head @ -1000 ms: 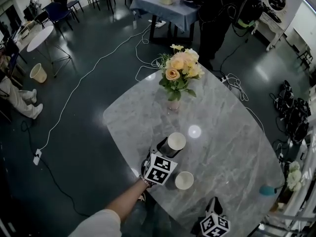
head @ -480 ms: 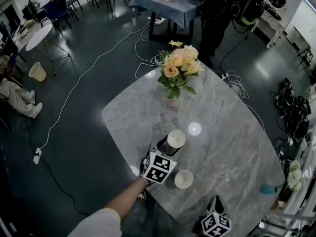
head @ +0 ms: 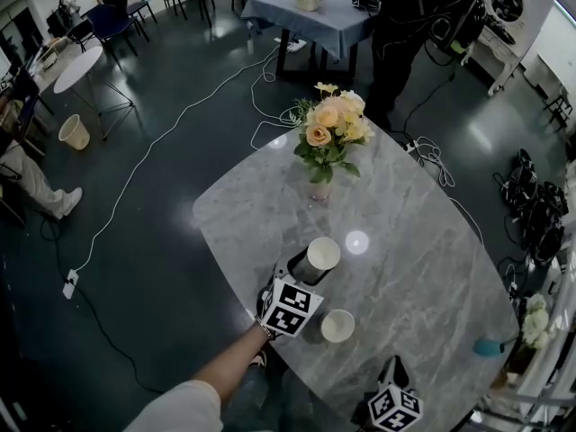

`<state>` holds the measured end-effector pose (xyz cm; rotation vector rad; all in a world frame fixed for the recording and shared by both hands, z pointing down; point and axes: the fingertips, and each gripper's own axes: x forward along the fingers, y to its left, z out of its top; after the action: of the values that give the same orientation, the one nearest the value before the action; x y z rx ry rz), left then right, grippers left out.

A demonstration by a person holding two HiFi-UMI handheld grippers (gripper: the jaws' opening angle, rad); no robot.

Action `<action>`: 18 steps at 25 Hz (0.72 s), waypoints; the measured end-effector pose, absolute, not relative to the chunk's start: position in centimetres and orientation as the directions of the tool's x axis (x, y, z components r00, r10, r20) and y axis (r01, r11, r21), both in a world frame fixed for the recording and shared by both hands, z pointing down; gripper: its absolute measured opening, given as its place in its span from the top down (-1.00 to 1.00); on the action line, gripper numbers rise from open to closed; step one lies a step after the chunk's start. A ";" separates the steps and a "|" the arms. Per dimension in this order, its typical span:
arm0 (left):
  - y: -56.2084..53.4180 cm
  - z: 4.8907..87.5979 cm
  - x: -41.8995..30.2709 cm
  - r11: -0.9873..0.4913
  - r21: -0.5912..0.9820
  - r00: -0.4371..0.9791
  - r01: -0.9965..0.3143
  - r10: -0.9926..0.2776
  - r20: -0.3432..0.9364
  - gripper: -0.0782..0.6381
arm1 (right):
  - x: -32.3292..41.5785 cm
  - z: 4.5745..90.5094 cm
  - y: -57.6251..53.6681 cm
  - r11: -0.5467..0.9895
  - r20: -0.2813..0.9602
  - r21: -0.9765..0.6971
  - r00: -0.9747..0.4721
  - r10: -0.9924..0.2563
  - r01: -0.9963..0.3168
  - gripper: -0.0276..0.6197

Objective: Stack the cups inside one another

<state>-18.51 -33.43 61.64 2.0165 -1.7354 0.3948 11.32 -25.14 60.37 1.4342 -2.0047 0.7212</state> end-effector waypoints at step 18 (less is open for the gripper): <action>-28.5 56.8 -17.2 -0.133 0.147 0.186 -0.980 -0.873 0.451 -0.04 | 11.3 56.2 -22.5 0.273 0.627 -0.120 -0.286 -0.725 -0.954 0.89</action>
<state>-17.16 -28.46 56.76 2.0635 -1.7390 0.3592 11.25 -22.54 56.17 1.5112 -2.0964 0.6766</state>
